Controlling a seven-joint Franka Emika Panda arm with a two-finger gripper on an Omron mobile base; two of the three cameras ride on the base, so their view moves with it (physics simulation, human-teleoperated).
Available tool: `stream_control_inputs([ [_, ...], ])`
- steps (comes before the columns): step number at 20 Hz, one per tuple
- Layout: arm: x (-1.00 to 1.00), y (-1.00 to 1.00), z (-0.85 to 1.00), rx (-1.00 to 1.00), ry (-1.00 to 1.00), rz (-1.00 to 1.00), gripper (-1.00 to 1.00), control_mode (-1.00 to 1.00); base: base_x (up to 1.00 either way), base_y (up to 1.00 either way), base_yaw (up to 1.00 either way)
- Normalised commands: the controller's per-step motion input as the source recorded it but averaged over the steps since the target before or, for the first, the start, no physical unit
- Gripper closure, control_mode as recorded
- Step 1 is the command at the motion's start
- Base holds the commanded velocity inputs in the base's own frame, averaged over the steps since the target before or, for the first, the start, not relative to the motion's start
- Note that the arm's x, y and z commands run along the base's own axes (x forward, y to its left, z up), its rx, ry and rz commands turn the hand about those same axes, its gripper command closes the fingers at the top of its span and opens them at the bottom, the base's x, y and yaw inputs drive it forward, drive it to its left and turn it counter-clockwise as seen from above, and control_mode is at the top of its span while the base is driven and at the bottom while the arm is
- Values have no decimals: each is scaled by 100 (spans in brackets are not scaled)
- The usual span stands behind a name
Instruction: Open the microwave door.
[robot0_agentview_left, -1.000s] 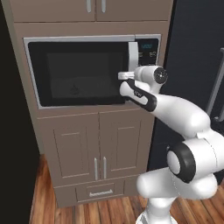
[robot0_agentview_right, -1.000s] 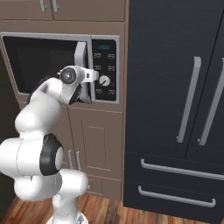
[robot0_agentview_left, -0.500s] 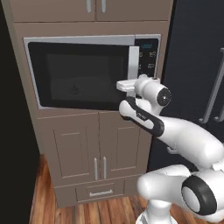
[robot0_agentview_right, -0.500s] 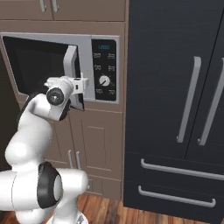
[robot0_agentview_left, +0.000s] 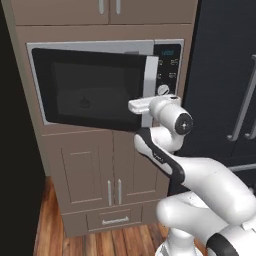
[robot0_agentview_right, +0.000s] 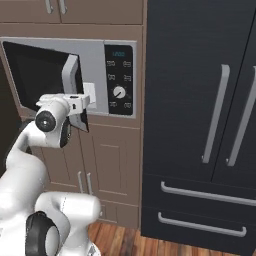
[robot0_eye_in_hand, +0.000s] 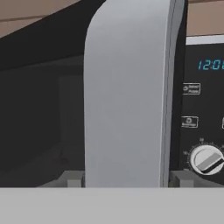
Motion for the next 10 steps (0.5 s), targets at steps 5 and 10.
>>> stream_control_inputs([
  [5,-36,62,64,-13,0,-1,-100,-100,0,0,0],
  [10,-21,5,13,0,-4,0,-100,-100,0,0,0],
])
